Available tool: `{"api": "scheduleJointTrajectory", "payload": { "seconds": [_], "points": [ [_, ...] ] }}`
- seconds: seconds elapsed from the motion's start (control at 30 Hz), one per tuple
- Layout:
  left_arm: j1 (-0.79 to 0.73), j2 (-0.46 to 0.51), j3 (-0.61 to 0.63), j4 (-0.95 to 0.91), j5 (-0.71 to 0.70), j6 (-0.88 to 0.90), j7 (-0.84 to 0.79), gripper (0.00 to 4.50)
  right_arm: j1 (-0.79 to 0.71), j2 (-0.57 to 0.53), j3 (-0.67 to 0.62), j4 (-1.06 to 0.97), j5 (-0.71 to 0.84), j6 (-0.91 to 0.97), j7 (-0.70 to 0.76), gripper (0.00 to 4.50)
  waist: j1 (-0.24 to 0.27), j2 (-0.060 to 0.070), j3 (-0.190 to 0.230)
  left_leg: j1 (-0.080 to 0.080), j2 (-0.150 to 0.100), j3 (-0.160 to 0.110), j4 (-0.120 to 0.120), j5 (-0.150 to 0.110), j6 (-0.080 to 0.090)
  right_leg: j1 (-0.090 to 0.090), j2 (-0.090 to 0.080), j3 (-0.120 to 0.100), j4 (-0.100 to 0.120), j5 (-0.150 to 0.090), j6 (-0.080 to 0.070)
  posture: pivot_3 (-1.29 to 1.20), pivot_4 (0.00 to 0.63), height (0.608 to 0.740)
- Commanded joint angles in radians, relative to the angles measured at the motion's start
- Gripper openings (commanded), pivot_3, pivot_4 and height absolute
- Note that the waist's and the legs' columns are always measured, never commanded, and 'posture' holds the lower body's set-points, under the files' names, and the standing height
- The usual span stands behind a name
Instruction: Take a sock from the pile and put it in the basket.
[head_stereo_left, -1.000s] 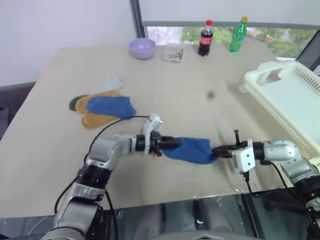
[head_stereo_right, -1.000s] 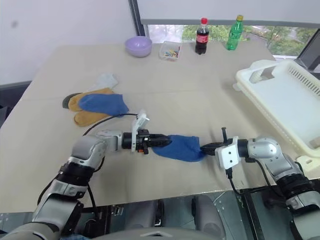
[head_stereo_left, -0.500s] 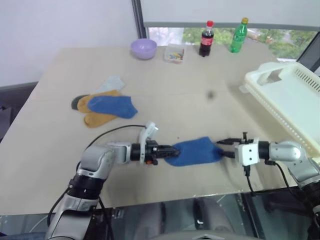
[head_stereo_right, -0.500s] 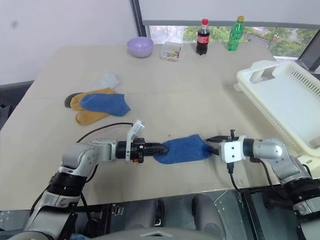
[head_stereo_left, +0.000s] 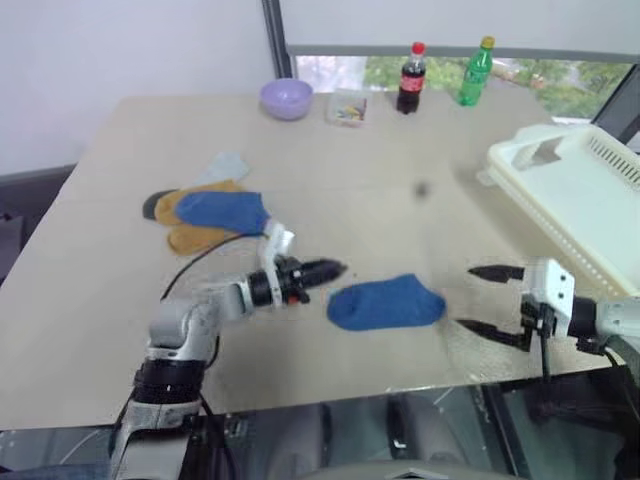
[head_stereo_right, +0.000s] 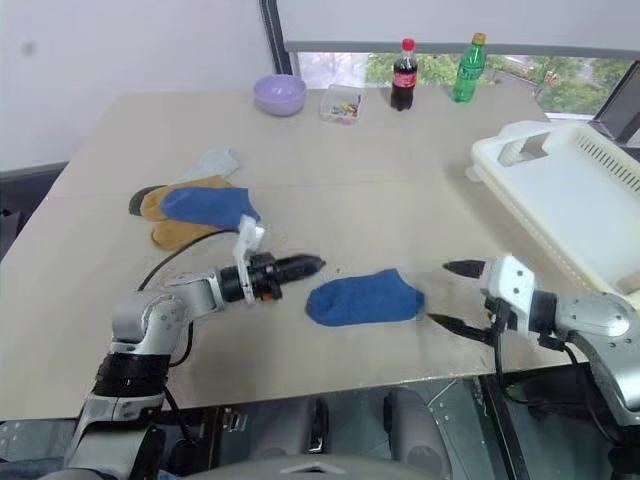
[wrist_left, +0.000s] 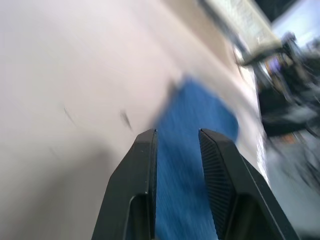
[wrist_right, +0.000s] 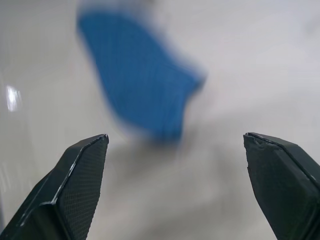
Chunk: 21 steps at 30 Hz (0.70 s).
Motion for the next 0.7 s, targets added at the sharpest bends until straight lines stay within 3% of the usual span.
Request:
{"api": "scheduleJointTrajectory", "payload": {
  "seconds": [0.03,0.17,0.27,0.7],
  "points": [
    [-0.007,-0.005,0.039,-0.009,0.115,-0.197,0.091,1.40,0.022,0.045,-0.074,-0.098,0.113,0.083,-0.072,4.41,0.001,0.000,0.000,0.000,0.000,0.000,0.000,0.000,0.000,0.000,0.000,0.000,0.000,0.000,0.000,0.00,0.150,0.740],
    [0.001,0.048,-0.057,0.046,0.366,-0.369,0.216,1.40,0.049,0.062,-0.090,-0.122,0.101,0.109,-0.098,4.41,0.007,0.000,0.000,-0.002,0.000,0.001,0.000,0.000,0.000,0.000,0.000,0.000,-0.002,0.000,0.000,0.00,0.150,0.740],
    [-0.002,0.044,-0.074,0.131,0.471,-0.511,0.284,1.40,0.048,0.069,-0.083,-0.113,0.071,0.103,-0.101,4.41,0.008,0.000,0.000,-0.003,0.000,0.003,-0.001,0.000,0.000,0.000,-0.001,0.001,-0.003,0.000,0.000,0.00,0.150,0.740],
    [-0.063,0.003,0.016,0.345,0.525,-0.673,0.418,1.40,0.045,0.068,-0.099,-0.108,0.059,0.120,-0.089,4.41,0.022,0.000,0.000,-0.003,0.000,0.002,-0.001,0.000,0.000,-0.001,-0.001,-0.001,-0.004,0.000,0.000,0.00,0.150,0.740]
  ]
}}
